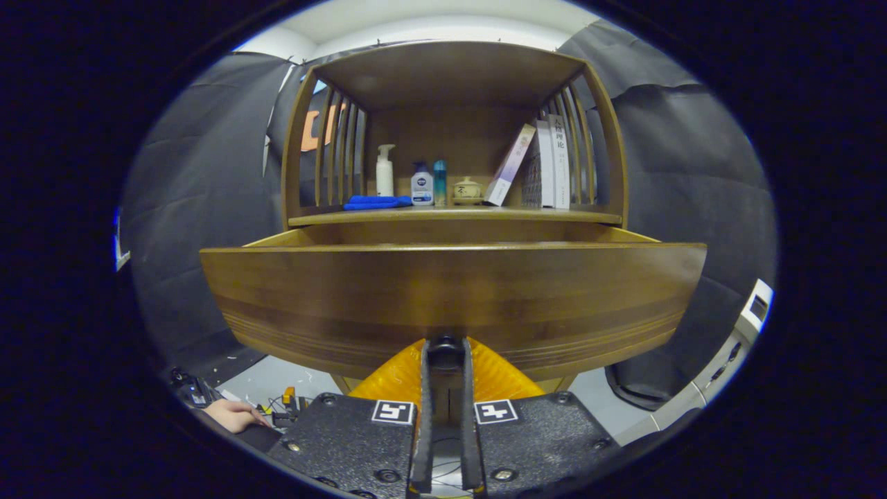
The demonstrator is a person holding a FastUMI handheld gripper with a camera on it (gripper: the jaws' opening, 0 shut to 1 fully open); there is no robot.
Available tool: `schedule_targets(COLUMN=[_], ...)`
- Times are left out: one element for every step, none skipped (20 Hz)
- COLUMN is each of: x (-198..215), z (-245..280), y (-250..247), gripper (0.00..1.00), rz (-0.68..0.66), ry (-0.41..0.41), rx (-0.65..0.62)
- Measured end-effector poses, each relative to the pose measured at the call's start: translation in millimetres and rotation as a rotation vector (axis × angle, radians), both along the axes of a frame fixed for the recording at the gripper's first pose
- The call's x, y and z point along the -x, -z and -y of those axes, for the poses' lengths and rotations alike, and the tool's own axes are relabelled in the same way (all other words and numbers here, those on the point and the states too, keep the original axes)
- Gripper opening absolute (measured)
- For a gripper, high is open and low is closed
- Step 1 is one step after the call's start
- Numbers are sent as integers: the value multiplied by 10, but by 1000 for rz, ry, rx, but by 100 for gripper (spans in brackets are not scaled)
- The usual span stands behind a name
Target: Pull open the drawer, take out the items inside it, and place them on the countertop above the cabinet.
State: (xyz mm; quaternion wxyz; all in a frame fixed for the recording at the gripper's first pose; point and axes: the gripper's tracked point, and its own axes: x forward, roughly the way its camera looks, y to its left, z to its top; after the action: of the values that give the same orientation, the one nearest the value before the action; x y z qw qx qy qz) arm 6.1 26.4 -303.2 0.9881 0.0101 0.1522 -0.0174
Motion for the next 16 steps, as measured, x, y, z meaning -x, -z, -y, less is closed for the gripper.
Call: schedule_targets(x=[25,48,66,86,100,98,90,92,87,94,91,102,106,131,155,192], z=[-6,-14,-21,-34,-33,-35,-33,-33,-33,-31,-27,-28,-15,5,32,61], y=[2,-4,-2,1,0,0,-1,-2,-4,2,-4,4,-11,-40,-96,-148], gripper=[19,19,19,19,19,19,19,19,19,19,19,21,24,28,35,42], rz=[0,1,1,2,3,5,6,6,4,2,1,-2,-5,0,14,20], ry=[-1,-5,-7,-9,-10,-10,-10,-8,-10,-10,-12,-14,-13,-16,-18,-17], rx=[-1,2,0,4,5,7,8,7,18,22,22,20,24,30,35,43])
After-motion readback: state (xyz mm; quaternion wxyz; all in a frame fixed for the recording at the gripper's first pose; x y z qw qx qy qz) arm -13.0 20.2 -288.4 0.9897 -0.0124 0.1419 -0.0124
